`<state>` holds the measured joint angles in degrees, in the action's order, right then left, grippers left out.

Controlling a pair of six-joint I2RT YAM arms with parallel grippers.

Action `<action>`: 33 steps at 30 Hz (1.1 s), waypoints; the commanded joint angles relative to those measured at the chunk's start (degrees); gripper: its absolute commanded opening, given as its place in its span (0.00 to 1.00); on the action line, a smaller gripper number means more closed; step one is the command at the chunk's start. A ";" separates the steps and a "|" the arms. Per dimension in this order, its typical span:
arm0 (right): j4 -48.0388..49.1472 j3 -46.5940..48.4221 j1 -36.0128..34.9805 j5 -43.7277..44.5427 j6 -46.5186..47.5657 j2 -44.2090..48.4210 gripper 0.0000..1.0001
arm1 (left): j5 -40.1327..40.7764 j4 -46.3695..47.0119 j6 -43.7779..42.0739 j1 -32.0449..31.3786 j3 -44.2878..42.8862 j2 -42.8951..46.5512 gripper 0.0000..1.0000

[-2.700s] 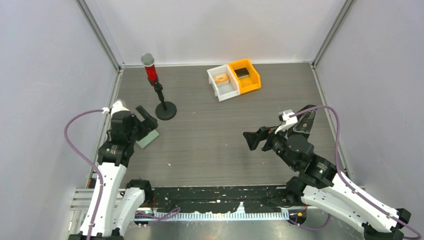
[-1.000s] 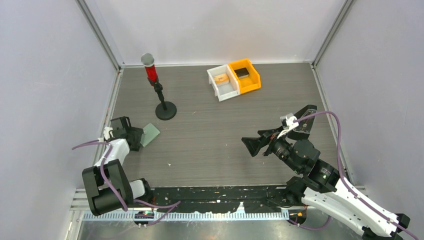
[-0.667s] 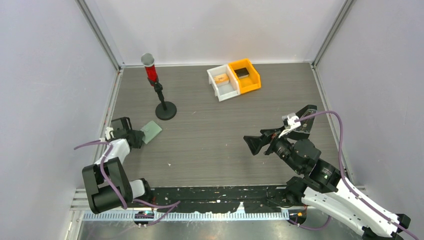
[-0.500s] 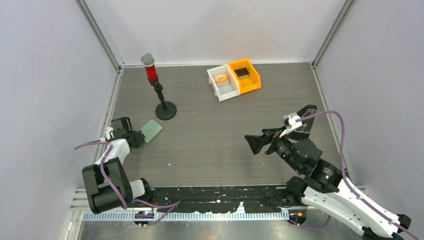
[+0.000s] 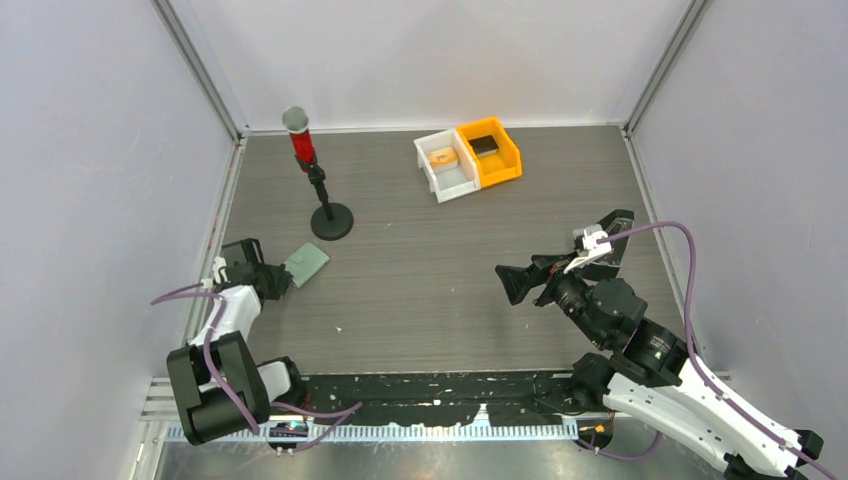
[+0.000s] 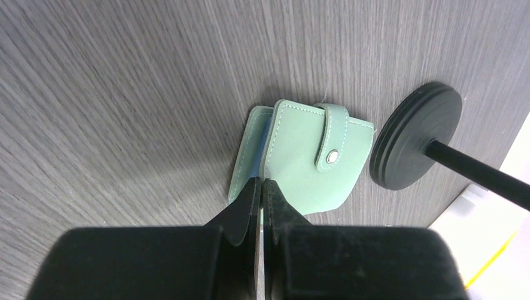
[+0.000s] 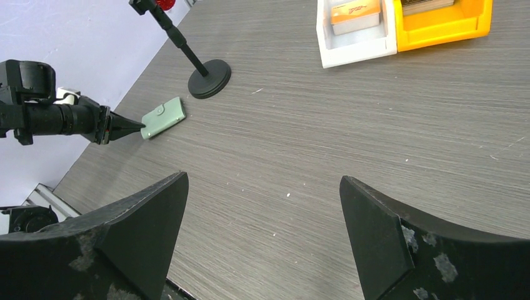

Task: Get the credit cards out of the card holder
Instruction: Move the card holder to the corner of the board.

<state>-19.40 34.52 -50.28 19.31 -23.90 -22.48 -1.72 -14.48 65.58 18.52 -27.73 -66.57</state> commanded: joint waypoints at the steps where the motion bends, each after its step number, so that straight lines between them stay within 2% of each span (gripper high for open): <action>1: 1.15 1.66 -0.08 1.92 0.47 0.26 1.00 | -2.91 -1.16 -0.43 0.29 1.66 2.58 0.00; 5: 2.30 1.15 -0.08 1.69 0.81 -0.78 1.00 | -4.03 -1.68 -0.06 -0.21 3.67 5.97 0.00; 9: 2.35 1.39 -0.08 1.82 2.12 -3.13 1.00 | -5.38 -3.35 -0.62 -3.88 4.79 10.75 0.00; 14: 2.58 1.35 -0.08 1.38 2.45 -6.21 1.00 | -8.78 -4.66 -2.47 -11.77 6.27 17.30 0.00; 16: 2.90 0.88 -0.09 0.28 2.06 -7.80 1.00 | -12.46 -3.69 -4.24 -15.60 7.19 19.54 0.00; 20: 6.21 -0.85 -0.12 -7.44 3.78 -12.10 0.91 | -19.14 -2.24 -8.33 -22.33 7.96 21.08 0.00; 23: 10.29 -1.65 -0.30 -9.64 1.74 -17.78 0.84 | -22.57 2.09 -10.17 -27.35 9.67 20.29 0.00; 27: 13.78 -0.50 -3.47 -10.38 2.82 -26.47 0.83 | -28.62 8.44 -11.25 -33.64 9.88 14.43 0.00; 31: 21.82 -1.31 -7.70 -10.19 5.40 -33.71 0.82 | -31.49 10.03 -13.96 -41.17 6.55 6.60 0.00; 33: 28.14 -3.74 -9.07 -10.39 6.44 -35.54 0.82 | -31.66 11.85 -14.42 -42.89 5.86 3.73 0.00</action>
<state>-5.34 33.19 -56.88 9.65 -20.29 -55.40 -28.14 -9.39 54.50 -20.67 -18.48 -58.67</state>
